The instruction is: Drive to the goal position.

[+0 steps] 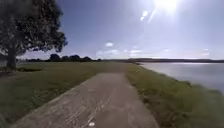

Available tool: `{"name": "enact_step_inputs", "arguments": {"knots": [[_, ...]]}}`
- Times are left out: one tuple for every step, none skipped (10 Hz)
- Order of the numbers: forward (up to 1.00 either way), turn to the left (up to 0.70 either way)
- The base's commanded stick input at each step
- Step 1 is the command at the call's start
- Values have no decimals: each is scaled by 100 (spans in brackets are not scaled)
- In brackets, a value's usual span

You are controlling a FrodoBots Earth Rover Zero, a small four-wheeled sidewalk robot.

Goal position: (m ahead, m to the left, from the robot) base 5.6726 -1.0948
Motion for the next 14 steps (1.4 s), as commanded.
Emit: {"name": "enact_step_inputs", "arguments": {"knots": [[68,0],[70,0],[70,0],[70,0],[70,0],[70,0],[70,0],[70,0],[70,0],[70,0],[70,0],[70,0],[70,0],[70,-4]]}}
